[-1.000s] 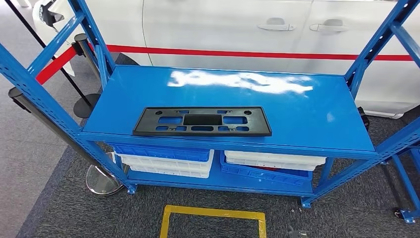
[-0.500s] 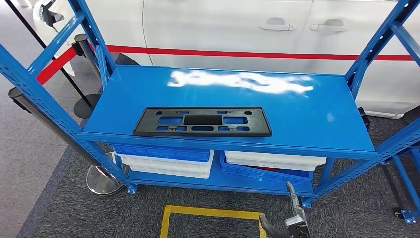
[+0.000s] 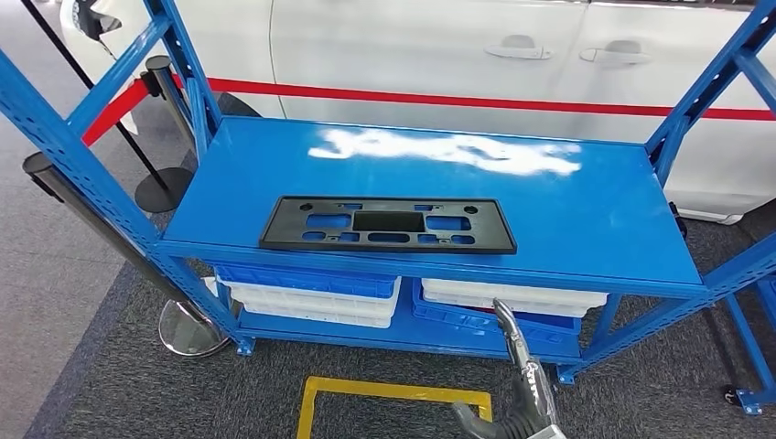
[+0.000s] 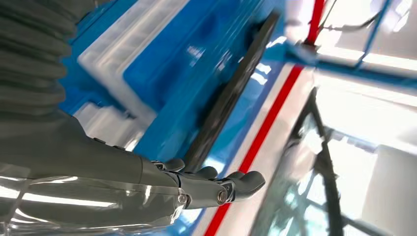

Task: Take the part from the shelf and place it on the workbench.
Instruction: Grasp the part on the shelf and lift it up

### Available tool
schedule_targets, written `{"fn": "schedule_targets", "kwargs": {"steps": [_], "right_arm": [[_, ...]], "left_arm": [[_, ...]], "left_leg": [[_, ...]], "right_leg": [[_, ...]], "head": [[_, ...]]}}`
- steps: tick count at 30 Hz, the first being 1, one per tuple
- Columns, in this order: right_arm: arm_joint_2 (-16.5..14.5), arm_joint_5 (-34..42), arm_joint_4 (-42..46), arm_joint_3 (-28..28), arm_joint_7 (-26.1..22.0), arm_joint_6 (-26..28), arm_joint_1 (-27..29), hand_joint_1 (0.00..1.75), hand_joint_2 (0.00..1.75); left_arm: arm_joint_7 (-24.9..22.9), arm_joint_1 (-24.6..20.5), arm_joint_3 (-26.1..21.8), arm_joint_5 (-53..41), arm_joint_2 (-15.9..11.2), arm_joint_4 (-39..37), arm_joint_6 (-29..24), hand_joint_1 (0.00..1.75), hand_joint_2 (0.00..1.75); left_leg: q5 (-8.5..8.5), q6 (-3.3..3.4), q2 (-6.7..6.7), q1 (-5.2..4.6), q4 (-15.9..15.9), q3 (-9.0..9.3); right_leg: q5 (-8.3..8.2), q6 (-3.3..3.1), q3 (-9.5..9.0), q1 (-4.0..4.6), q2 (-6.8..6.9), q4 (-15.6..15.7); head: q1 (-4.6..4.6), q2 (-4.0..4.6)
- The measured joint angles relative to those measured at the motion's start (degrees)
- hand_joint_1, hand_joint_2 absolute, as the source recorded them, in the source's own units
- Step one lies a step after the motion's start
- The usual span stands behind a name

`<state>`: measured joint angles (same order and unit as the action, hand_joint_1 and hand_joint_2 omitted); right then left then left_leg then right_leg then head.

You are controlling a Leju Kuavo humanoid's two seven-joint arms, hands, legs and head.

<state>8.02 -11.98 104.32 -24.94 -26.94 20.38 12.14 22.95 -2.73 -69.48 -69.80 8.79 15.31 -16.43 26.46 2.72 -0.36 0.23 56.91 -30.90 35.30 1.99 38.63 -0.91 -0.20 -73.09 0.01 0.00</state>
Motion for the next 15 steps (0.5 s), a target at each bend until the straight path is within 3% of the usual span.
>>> {"fn": "schedule_targets", "kwargs": {"steps": [1,2,4,5,7,10,12,14,15], "right_arm": [[0.65,0.32,1.51,-0.89,0.3,-1.29,-0.02,0.0,1.75],[1.25,0.44,2.94,-1.76,0.68,-2.53,-0.05,0.0,1.75],[2.04,-0.34,5.25,-3.24,1.55,-4.27,-0.22,0.0,1.75],[2.25,-1.44,6.13,-3.84,2.02,-4.62,-0.4,0.0,1.75],[2.55,-4.85,7.41,-5.01,2.94,-4.51,-0.88,0.0,1.75],[3.07,-11.35,8.42,-6.72,4.37,-3.34,-1.86,0.0,1.75],[3.35,-15.41,8.68,-7.78,5.41,-2.42,-3.0,0.0,1.75],[3.51,-19.18,8.65,-8.61,6.65,-1.55,-4.3,0.0,1.75],[3.55,-21.0,8.53,-8.97,7.28,-1.19,-4.93,0.0,1.75]], "left_arm": [[0.22,-0.08,-0.68,-0.7,0.08,-0.11,0.08,0.0,0.0],[0.44,-0.18,-1.34,-1.41,0.18,-0.25,0.16,0.0,0.0],[0.85,-0.35,-2.4,-2.66,0.39,-0.48,0.25,0.0,0.0],[1.04,-0.44,-2.84,-3.16,0.5,-0.57,0.28,0.0,0.0],[1.31,-0.58,-3.51,-3.89,0.59,-0.72,0.34,0.0,0.0],[1.53,-0.8,-3.92,-4.63,0.64,-0.86,0.39,0.0,0.0],[1.66,-0.91,-4.04,-5.05,0.7,-0.96,0.44,0.0,0.0],[1.75,-0.91,-4.25,-5.26,0.74,-1.02,0.51,0.0,0.0],[1.77,-0.9,-4.38,-5.39,0.74,-1.03,0.53,0.0,0.0]], "left_leg": [[0.06,-0.06,0.01,-0.01,0.05,0.03],[0.15,-0.17,0.05,-0.01,0.11,0.14],[0.47,-0.55,0.17,-0.07,0.3,0.39],[0.66,-0.83,0.24,-0.18,0.45,0.43],[0.9,-1.48,0.26,-0.33,0.63,0.35],[1.68,-2.47,0.25,-0.17,1.44,0.1],[4.51,-3.02,0.27,0.04,5.99,-1.88],[8.16,-3.43,0.28,0.24,13.93,-5.67],[8.91,-3.58,0.28,0.35,16.81,-7.15]], "right_leg": [[-0.72,0.01,0.37,0.0,0.01,-0.41],[-2.55,-0.06,-0.52,0.0,0.04,1.67],[-6.65,-0.44,-4.27,0.04,0.16,9.52],[-7.83,-0.7,-5.77,0.13,0.19,12.76],[-8.1,-1.18,-6.76,0.4,0.14,15.25],[-8.31,-2.06,-6.75,0.26,0.08,15.6],[-8.41,-2.63,-6.86,0.04,0.19,15.84],[-8.34,-2.87,-6.83,0.08,0.21,15.8],[-8.3,-2.88,-6.85,0.08,0.21,15.77]], "head": [[0.01,0.0],[0.01,0.0],[0.05,0.01],[0.05,0.0],[0.03,0.01],[0.01,0.01],[-0.24,0.01],[-0.46,0.01],[-0.48,0.01]]}}
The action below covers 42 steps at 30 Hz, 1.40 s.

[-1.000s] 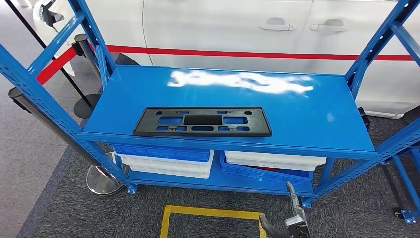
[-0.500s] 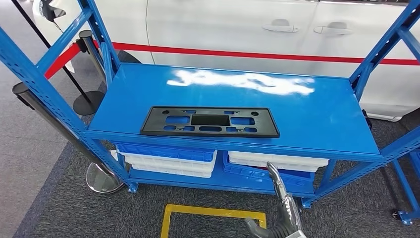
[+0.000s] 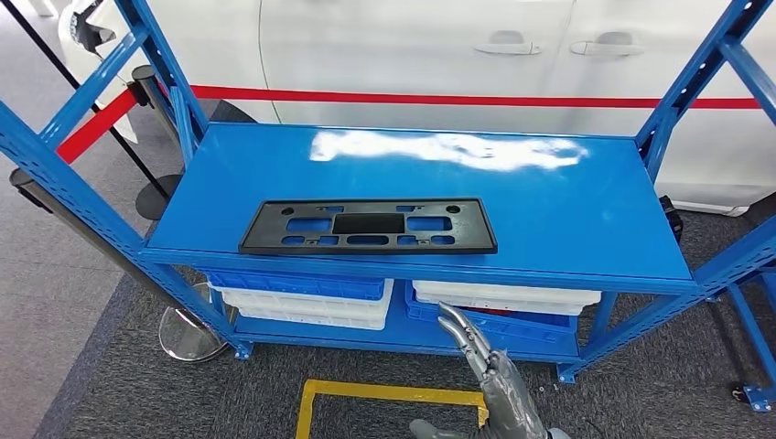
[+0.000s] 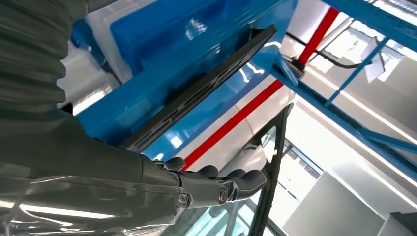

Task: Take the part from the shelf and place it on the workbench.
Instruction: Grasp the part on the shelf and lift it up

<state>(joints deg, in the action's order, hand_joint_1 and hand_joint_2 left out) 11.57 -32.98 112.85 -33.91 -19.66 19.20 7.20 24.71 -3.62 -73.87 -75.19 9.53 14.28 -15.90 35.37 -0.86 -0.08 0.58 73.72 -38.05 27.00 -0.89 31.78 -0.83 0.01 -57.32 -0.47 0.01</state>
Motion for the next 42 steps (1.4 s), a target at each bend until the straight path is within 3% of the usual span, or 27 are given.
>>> {"fn": "schedule_targets", "kwargs": {"steps": [1,2,5,7,10,12,14,15,16,17,18,20,21,23,26,28,30,31,32,33,35,37,40,42], "right_arm": [[0.03,-1.83,-0.16,-0.36,0.64,0.36,-0.63,0.0,1.75],[0.04,-3.49,-0.35,-0.72,1.22,0.67,-1.25,0.0,1.75],[0.04,-9.05,-1.08,-2.06,3.07,1.77,-3.31,0.0,1.75],[0.04,-13.26,-1.86,-3.26,4.46,2.65,-4.78,0.0,1.75],[-0.04,-19.09,-3.51,-5.04,6.42,3.99,-6.68,0.0,1.75],[-0.19,-22.79,-5.01,-6.27,7.62,4.84,-7.88,0.0,1.75],[-0.56,-26.27,-7.0,-7.58,8.84,5.61,-8.9,0.0,1.75],[-0.85,-27.84,-8.11,-8.21,9.46,5.95,-9.29,0.0,1.75],[-1.21,-29.34,-9.24,-8.82,10.1,6.28,-9.69,0.0,1.75],[-1.61,-30.86,-10.38,-9.41,10.73,6.62,-10.13,0.0,1.75],[-1.99,-32.39,-11.49,-9.95,11.34,6.95,-10.62,0.0,1.75],[-2.87,-35.42,-13.7,-11.03,12.57,7.62,-11.75,0.0,1.75],[-3.39,-36.86,-14.78,-11.56,13.19,7.96,-12.31,0.0,1.75],[-4.46,-39.63,-16.99,-12.66,14.48,8.65,-13.32,0.0,1.75],[-6.27,-43.65,-20.42,-14.08,16.5,9.64,-14.82,0.0,1.75],[-7.76,-46.38,-22.98,-14.9,17.83,10.31,-15.93,0.0,1.75],[-9.11,-48.89,-25.61,-15.46,19.0,10.81,-16.7,0.0,1.75],[-9.79,-50.11,-26.97,-15.63,19.54,11.01,-16.95,0.0,1.75],[-10.42,-51.23,-28.19,-15.73,20.0,11.19,-17.13,0.0,1.75],[-11.07,-52.3,-29.26,-15.79,20.4,11.41,-17.26,0.0,1.75],[-12.13,-53.59,-30.52,-15.79,20.84,11.91,-17.42,0.0,1.75],[-12.82,-53.94,-31.31,-15.78,20.94,12.27,-17.6,0.0,1.75],[-13.15,-53.69,-32.08,-15.66,20.88,12.34,-17.71,0.0,1.75],[-13.24,-53.61,-32.42,-15.5,20.85,12.35,-17.77,0.0,1.75]], "left_arm": [[0.01,0.01,-0.12,-0.17,-0.01,-0.01,0.04,0.0,0.0],[0.01,0.0,-0.21,-0.34,-0.01,-0.01,0.09,0.0,0.0],[0.04,-0.12,-0.35,-0.73,-0.02,-0.07,0.24,0.0,0.0],[0.05,-0.23,-0.39,-0.93,-0.01,-0.18,0.33,0.0,0.0],[0.05,-0.32,-0.4,-1.42,0.02,-0.24,0.39,0.0,0.0],[0.07,-0.48,-0.4,-1.65,0.04,-0.25,0.45,0.0,0.0],[0.07,-0.6,-0.4,-1.71,0.03,-0.25,0.62,0.0,0.0],[0.07,-0.62,-0.4,-1.73,0.01,-0.25,0.73,0.0,0.0],[0.07,-0.62,-0.4,-1.75,-0.02,-0.25,0.85,0.0,0.0],[0.08,-0.63,-0.4,-1.76,-0.04,-0.25,1.01,0.0,0.0],[0.08,-0.65,-0.4,-1.76,-0.05,-0.25,1.21,0.0,0.0],[0.11,-0.69,-0.4,-1.78,0.04,-0.32,1.69,0.0,0.0],[0.12,-0.72,-0.4,-1.79,0.09,-0.38,1.9,0.0,0.0],[0.15,-0.79,-0.4,-1.79,0.1,-0.49,2.35,0.0,0.0],[0.18,-0.94,-0.41,-1.79,-0.2,-0.5,3.08,0.0,0.0],[0.23,-1.05,-0.44,-1.77,-0.46,-0.52,3.91,0.0,0.0],[0.31,-1.04,-0.5,-1.67,-0.7,-0.54,5.05,0.0,0.0],[0.4,-0.99,-0.54,-1.57,-0.91,-0.54,5.79,0.0,0.0],[0.53,-0.95,-0.57,-1.47,-1.1,-0.54,6.56,0.0,0.0],[0.71,-0.93,-0.61,-1.34,-1.32,-0.54,7.41,0.0,0.0],[1.12,-0.96,-0.7,-1.07,-1.58,-0.55,8.76,0.0,0.0],[1.73,-0.94,-0.77,-1.17,-1.64,-0.57,9.49,0.0,0.0],[2.83,-0.53,-0.7,-1.93,-1.64,-0.58,9.78,0.0,0.0],[3.14,-0.38,-0.65,-2.17,-1.64,-0.58,9.78,0.0,0.0]], "left_leg": [[-0.35,-0.11,0.0,0.12,0.98,-0.63],[-1.87,-0.18,-0.01,0.25,-0.47,-0.1],[-7.4,-0.08,0.06,0.46,-11.53,4.89],[-8.08,0.52,0.2,0.25,-14.82,6.2],[-8.44,1.82,0.26,0.14,-15.19,6.07],[-8.74,2.63,0.23,0.19,-15.57,6.12],[-8.78,3.07,0.19,-0.02,-15.62,6.01],[-8.77,3.17,0.18,-0.18,-15.6,5.97],[-8.74,3.24,0.21,-0.37,-15.58,5.99],[-8.71,3.28,0.26,-0.58,-15.56,6.08],[-8.68,3.31,0.33,-0.79,-15.56,6.21],[-8.58,3.3,0.4,-1.09,-15.56,6.4],[-8.55,3.15,0.4,-1.11,-15.55,6.36],[-8.56,2.59,0.35,-1.01,-15.64,6.23],[-7.77,1.64,0.3,-1.02,-14.86,6.1],[-4.84,0.96,0.32,-0.75,-9.91,3.94],[-1.87,0.22,0.3,-0.22,-2.95,0.53],[-1.6,-0.15,0.29,0.1,-0.96,-0.55],[-2.4,-0.47,0.27,0.39,-1.01,-0.69],[-4.16,-0.79,0.25,0.71,-3.1,0.17],[-7.66,-1.27,0.29,1.08,-10.49,3.46],[-8.63,-0.79,0.5,1.05,-14.54,5.31],[-8.36,0.81,0.61,0.79,-14.75,5.5],[-8.37,1.7,0.54,0.87,-14.99,5.77]], "right_leg": [[0.05,0.03,-0.05,-0.02,-0.03,-0.04],[0.14,0.12,-0.16,-0.07,-0.08,-0.1],[0.62,0.83,-0.48,-0.15,-0.26,-0.46],[0.7,1.52,-0.33,0.0,-0.33,-0.62],[0.94,2.49,-0.16,-0.11,-0.3,-0.81],[3.18,2.89,1.44,-0.28,-0.21,-4.28],[6.69,3.0,5.15,-0.3,-0.16,-11.73],[7.75,2.99,6.91,-0.3,-0.15,-15.05],[7.74,2.88,7.89,-0.28,-0.15,-16.71],[6.51,2.62,7.72,-0.16,-0.15,-15.97],[4.45,2.17,6.51,0.02,-0.15,-13.14],[0.75,0.72,2.91,0.67,-0.02,-5.19],[-0.12,0.18,1.76,0.98,0.09,-2.56],[-0.36,-0.24,1.17,1.35,0.2,-0.92],[-0.96,-0.36,0.68,0.86,0.22,0.36],[-1.25,-0.52,0.3,0.49,0.37,0.99],[-1.13,-0.69,0.29,0.44,0.39,0.96],[-1.02,-0.64,0.28,0.39,0.37,0.87],[-0.87,-0.54,0.26,0.29,0.34,0.71],[-0.67,-0.33,0.22,0.13,0.29,0.45],[-0.06,0.36,0.24,-0.09,0.19,-0.34],[0.41,1.13,0.42,0.0,0.06,-0.99],[0.58,2.04,0.38,-0.08,-0.04,-1.04],[1.99,2.53,1.34,-0.27,-0.02,-3.35]], "head": [[-0.01,0.01],[-0.01,0.0],[-0.02,-0.01],[0.05,-0.01],[0.16,0.0],[0.37,0.01],[0.55,0.0],[0.56,-0.01],[0.57,0.0],[0.58,0.0],[0.6,0.0],[0.52,0.0],[0.47,0.0],[0.36,0.0],[0.3,-0.01],[0.09,0.0],[-0.04,0.0],[-0.05,0.0],[-0.06,0.0],[-0.09,0.0],[-0.19,0.01],[-0.28,0.0],[-0.16,-0.01],[0.02,-0.01]]}}
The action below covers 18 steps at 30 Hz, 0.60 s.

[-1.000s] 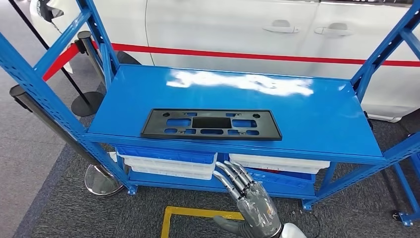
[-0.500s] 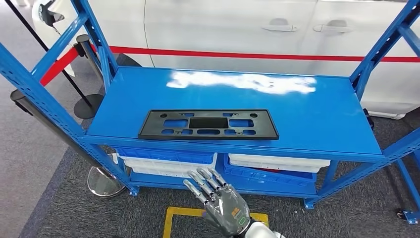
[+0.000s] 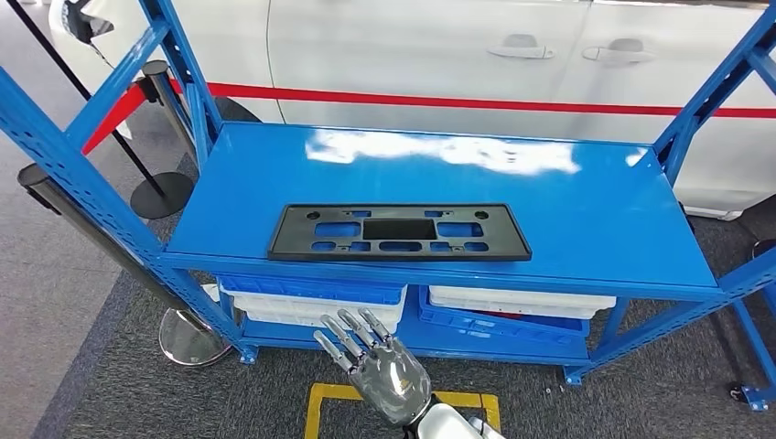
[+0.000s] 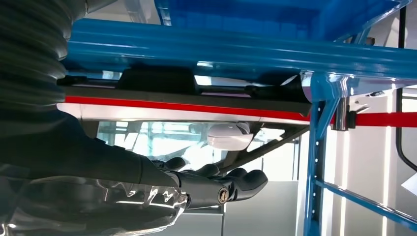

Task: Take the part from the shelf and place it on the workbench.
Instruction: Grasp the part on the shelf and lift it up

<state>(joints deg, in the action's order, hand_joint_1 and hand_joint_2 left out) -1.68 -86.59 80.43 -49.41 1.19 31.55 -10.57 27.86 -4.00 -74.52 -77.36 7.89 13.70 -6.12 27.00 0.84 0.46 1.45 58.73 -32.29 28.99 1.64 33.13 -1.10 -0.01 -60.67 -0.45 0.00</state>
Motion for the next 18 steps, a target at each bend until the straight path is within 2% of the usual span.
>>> {"fn": "schedule_targets", "kwargs": {"steps": [1,3,4,5,6,8,9,10,12,14,15,16,18], "right_arm": [[-0.03,0.01,-0.14,0.07,-0.02,0.01,-0.02,0.0,1.75],[-0.05,0.02,-0.47,0.1,-0.03,0.01,-0.01,0.0,1.75],[-0.05,0.02,-0.67,0.1,-0.03,0.0,0.03,0.0,1.75],[-0.05,0.02,-0.85,0.1,-0.03,-0.01,0.06,0.0,1.75],[-0.05,0.02,-0.99,0.1,-0.03,-0.01,0.07,0.0,1.75],[-0.07,0.02,-1.15,0.1,-0.03,-0.01,0.02,0.0,1.75],[-0.09,0.02,-1.21,0.11,-0.03,-0.01,-0.02,0.0,1.75],[-0.12,0.02,-1.27,0.11,-0.03,0.0,-0.06,0.0,1.75],[-0.22,0.08,-1.45,0.14,-0.06,0.02,-0.1,0.0,1.75],[-0.43,0.21,-1.6,0.2,-0.09,0.06,-0.11,0.0,1.75],[-0.59,0.35,-1.68,0.25,-0.11,0.08,-0.16,0.0,1.75],[-0.79,0.54,-1.75,0.34,-0.15,0.1,-0.2,0.0,1.75],[-1.08,1.0,-1.97,0.63,-0.26,0.13,-0.2,0.0,1.75]], "left_arm": [[0.07,0.03,0.02,-0.08,0.0,0.0,0.0,0.0,0.0],[0.11,0.08,0.03,-0.16,-0.01,0.0,0.0,0.0,0.0],[0.12,0.12,0.03,-0.19,-0.02,0.0,0.0,0.0,0.0],[0.12,0.18,0.03,-0.21,-0.03,0.0,0.0,0.0,0.0],[0.12,0.22,0.03,-0.22,-0.04,0.0,0.0,0.0,0.0],[0.12,0.32,0.04,-0.23,-0.01,-0.01,0.0,0.0,0.0],[0.12,0.32,0.06,-0.24,0.08,-0.08,0.02,0.0,0.0],[0.11,0.33,0.08,-0.25,0.12,-0.14,0.03,0.0,0.0],[0.08,0.29,0.1,-0.27,0.15,-0.26,0.06,0.0,0.0],[0.04,0.26,0.14,-0.28,0.04,-0.27,0.06,0.0,0.0],[0.04,0.21,0.17,-0.31,0.01,-0.27,0.07,0.0,0.0],[0.04,0.15,0.19,-0.32,-0.04,-0.28,0.08,0.0,0.0],[0.02,0.16,0.2,-0.32,-0.15,-0.28,0.1,0.0,0.0]], "left_leg": [[0.05,0.35,-0.04,0.02,-0.08,0.11],[0.3,0.75,-0.07,-0.15,-0.08,0.26],[0.46,0.86,-0.06,-0.27,-0.07,0.4],[0.68,0.91,-0.03,-0.39,-0.07,0.66],[0.95,0.91,0.03,-0.5,-0.07,1.04],[1.58,0.76,0.15,-0.63,-0.11,1.87],[1.91,0.55,0.19,-0.76,-0.08,2.11],[2.13,0.28,0.19,-0.71,-0.12,2.2],[2.39,-0.42,0.11,-0.58,-0.33,2.29],[2.82,-1.03,-0.09,-0.57,-0.42,2.59],[3.46,-1.26,-0.17,-0.61,0.61,2.35],[4.54,-1.46,-0.23,-0.63,2.88,1.38],[7.18,-1.83,-0.25,-0.44,10.3,-2.62]], "right_leg": [[1.49,0.17,1.51,-0.05,0.01,-3.01],[4.64,0.3,6.02,-0.04,0.01,-11.0],[5.13,0.26,7.91,-0.03,0.01,-13.88],[4.38,0.11,8.82,0.02,0.01,-14.64],[2.53,-0.18,8.55,0.12,0.01,-13.12],[-2.16,-1.14,5.7,0.54,-0.01,-5.91],[-3.63,-1.69,4.19,0.83,0.0,-2.4],[-4.29,-2.08,3.26,1.13,0.0,-0.09],[-4.16,-2.46,2.68,1.58,-0.12,1.62],[-4.09,-2.68,1.99,1.28,-0.26,2.49],[-4.02,-2.91,1.4,1.04,-0.2,3.01],[-3.91,-3.12,0.77,0.8,-0.11,3.47],[-3.37,-3.43,-0.06,0.8,0.06,3.67]], "head": [[0.16,0.0],[0.34,0.0],[0.35,0.0],[0.35,0.0],[0.37,0.0],[0.41,0.01],[0.29,0.01],[0.23,0.01],[0.05,0.0],[0.07,0.0],[-0.02,0.0],[-0.13,0.0],[-0.27,0.0]]}}
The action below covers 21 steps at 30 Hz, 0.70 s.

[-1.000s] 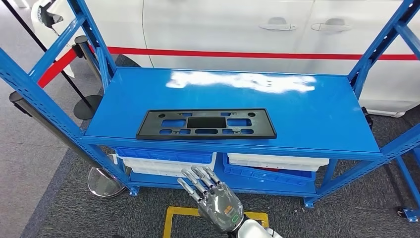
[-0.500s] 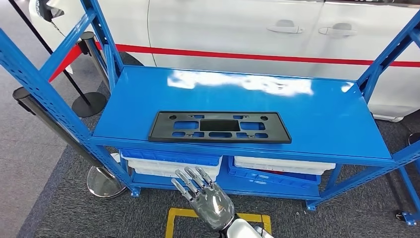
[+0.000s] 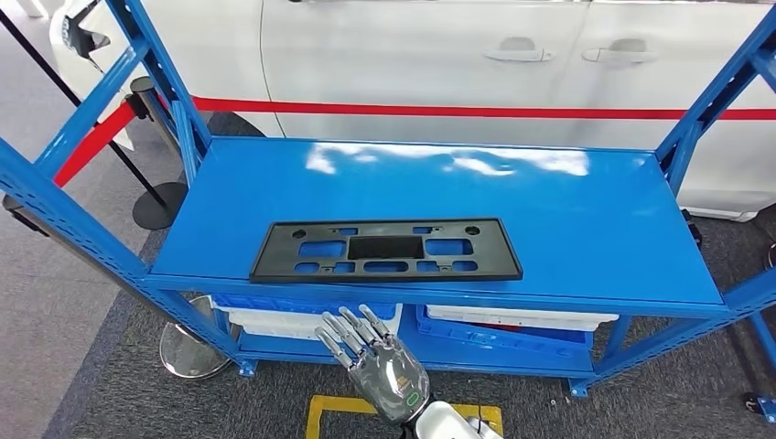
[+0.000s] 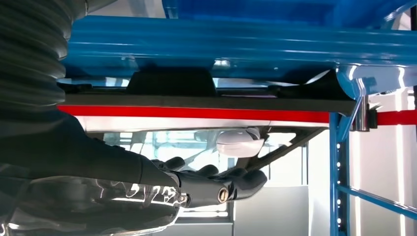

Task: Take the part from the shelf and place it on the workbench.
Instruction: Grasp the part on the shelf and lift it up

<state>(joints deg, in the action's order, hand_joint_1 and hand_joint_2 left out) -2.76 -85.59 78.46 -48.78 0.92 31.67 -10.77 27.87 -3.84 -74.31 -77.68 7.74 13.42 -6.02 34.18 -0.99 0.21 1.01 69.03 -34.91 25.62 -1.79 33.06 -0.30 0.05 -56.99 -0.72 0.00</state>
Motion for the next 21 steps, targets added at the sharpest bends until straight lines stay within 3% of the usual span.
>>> {"fn": "schedule_targets", "kwargs": {"steps": [2,3,5,7,12,13,15,17,18,19,21], "right_arm": [[-0.08,0.39,-0.19,0.34,-0.14,0.03,0.15,0.0,1.75],[-0.09,0.63,-0.25,0.5,-0.2,0.07,0.22,0.0,1.75],[-0.12,1.12,-0.25,0.96,-0.24,0.18,0.31,0.0,1.75],[-0.18,1.5,-0.21,1.81,-0.2,0.36,0.29,0.0,1.75],[-0.45,2.07,-0.03,5.12,0.4,0.76,0.25,0.0,1.75],[-0.54,2.12,0.05,5.89,0.47,0.81,0.24,0.0,1.75],[-0.64,2.16,0.18,7.13,0.51,0.89,0.31,0.0,1.75],[-0.63,2.18,0.21,7.84,0.52,0.91,0.59,0.0,1.75],[-0.63,2.19,0.21,8.1,0.52,0.91,0.73,0.0,1.75],[-0.65,2.2,0.21,8.36,0.51,0.92,0.82,0.0,1.75],[-0.7,2.25,0.22,8.87,0.48,0.92,0.86,0.0,1.75]], "left_arm": [[-0.06,0.23,0.0,0.03,-0.18,0.0,-0.01,0.0,0.0],[-0.1,0.34,0.0,0.03,-0.25,0.0,-0.02,0.0,0.0],[-0.21,0.43,0.0,0.02,-0.38,0.0,-0.02,0.0,0.0],[-0.37,0.33,0.0,-0.01,-0.45,0.0,0.01,0.0,0.0],[-0.48,0.41,0.0,-0.12,-0.49,0.0,0.09,0.0,0.0],[-0.46,0.4,0.0,-0.16,-0.49,0.0,0.1,0.0,0.0],[-0.43,0.34,0.0,-0.23,-0.5,0.0,0.11,0.0,0.0],[-0.42,0.34,0.0,-0.28,-0.54,0.0,0.11,0.0,0.0],[-0.42,0.37,0.0,-0.28,-0.56,0.0,0.11,0.0,0.0],[-0.42,0.39,0.0,-0.28,-0.59,0.0,0.11,0.0,0.0],[-0.4,0.41,0.0,-0.28,-0.61,-0.01,0.12,0.0,0.0]], "left_leg": [[0.36,-0.34,-0.01,0.11,4.82,-3.56],[-1.23,-0.44,-0.02,0.17,4.15,-3.93],[-6.26,-0.42,-0.07,0.27,-2.51,-1.95],[-8.95,0.01,-0.06,0.09,-8.65,0.45],[-8.52,1.98,0.08,-0.06,-10.59,1.54],[-8.47,2.36,0.06,0.03,-10.82,1.8],[-8.15,2.88,0.01,0.06,-10.98,2.22],[-7.68,3.05,0.04,0.04,-10.96,2.68],[-7.38,3.01,0.1,0.03,-10.95,3.07],[-7.02,2.92,0.18,0.02,-10.95,3.58],[-6.19,2.57,0.3,-0.08,-10.97,4.7]], "right_leg": [[0.64,-0.02,-0.71,0.02,-0.05,-0.07],[1.01,0.04,-1.15,0.01,-0.13,-0.14],[1.86,0.34,-2.12,-0.03,-0.24,-0.35],[2.66,0.98,-2.66,0.14,-0.31,-0.65],[4.02,2.53,-2.44,0.08,-0.29,-1.8],[5.11,2.81,-1.46,0.0,-0.26,-3.91],[8.17,3.19,2.69,-0.09,-0.22,-11.4],[9.36,3.35,6.9,-0.14,-0.21,-17.56],[8.22,3.3,7.66,-0.14,-0.21,-17.74],[5.89,3.13,7.2,-0.13,-0.21,-15.5],[0.76,2.47,4.28,0.09,-0.22,-7.66]], "head": [[0.0,0.0],[-0.02,0.0],[-0.03,0.0],[-0.04,0.01],[0.27,0.0],[0.39,0.01],[0.64,0.01],[0.67,0.0],[0.68,0.0],[0.68,0.0],[0.69,0.0]]}}
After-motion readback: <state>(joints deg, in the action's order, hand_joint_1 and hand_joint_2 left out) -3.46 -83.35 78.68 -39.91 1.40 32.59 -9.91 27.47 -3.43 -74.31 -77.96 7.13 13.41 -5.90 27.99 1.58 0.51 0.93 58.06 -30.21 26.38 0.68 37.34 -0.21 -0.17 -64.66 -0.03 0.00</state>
